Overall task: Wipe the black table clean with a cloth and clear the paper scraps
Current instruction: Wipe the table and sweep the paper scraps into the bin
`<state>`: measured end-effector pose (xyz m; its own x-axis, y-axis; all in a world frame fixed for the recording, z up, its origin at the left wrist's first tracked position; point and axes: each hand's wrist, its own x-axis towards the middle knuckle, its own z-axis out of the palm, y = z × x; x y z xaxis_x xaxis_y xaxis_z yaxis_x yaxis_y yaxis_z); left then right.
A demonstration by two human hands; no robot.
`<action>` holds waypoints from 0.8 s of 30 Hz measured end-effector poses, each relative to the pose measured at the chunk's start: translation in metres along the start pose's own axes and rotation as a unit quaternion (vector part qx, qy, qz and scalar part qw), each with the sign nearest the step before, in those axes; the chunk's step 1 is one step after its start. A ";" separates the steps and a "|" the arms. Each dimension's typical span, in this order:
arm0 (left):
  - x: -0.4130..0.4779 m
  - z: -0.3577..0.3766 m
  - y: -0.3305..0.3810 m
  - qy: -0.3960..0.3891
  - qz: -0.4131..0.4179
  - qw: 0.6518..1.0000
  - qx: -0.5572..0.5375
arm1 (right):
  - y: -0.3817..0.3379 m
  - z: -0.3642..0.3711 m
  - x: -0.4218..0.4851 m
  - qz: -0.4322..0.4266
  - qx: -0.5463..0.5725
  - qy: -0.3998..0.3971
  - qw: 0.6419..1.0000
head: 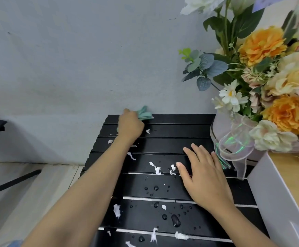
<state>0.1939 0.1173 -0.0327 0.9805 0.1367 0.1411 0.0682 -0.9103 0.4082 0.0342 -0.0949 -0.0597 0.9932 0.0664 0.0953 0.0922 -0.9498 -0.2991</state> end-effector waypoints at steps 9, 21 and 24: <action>0.006 0.004 0.011 0.009 -0.062 0.996 0.067 | -0.001 0.000 -0.001 0.000 -0.008 0.005 1.000; 0.002 0.020 0.044 -0.005 0.091 0.996 0.014 | 0.001 0.000 -0.002 0.001 0.006 0.019 1.000; 0.013 0.002 0.050 -0.058 0.139 0.988 -0.036 | 0.001 0.001 -0.001 -0.002 0.013 0.024 1.000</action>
<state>0.2103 0.0729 -0.0121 0.9741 -0.1651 0.1543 -0.2168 -0.8752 0.4325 0.0336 -0.0961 -0.0611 0.9885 0.0544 0.1411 0.0980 -0.9411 -0.3235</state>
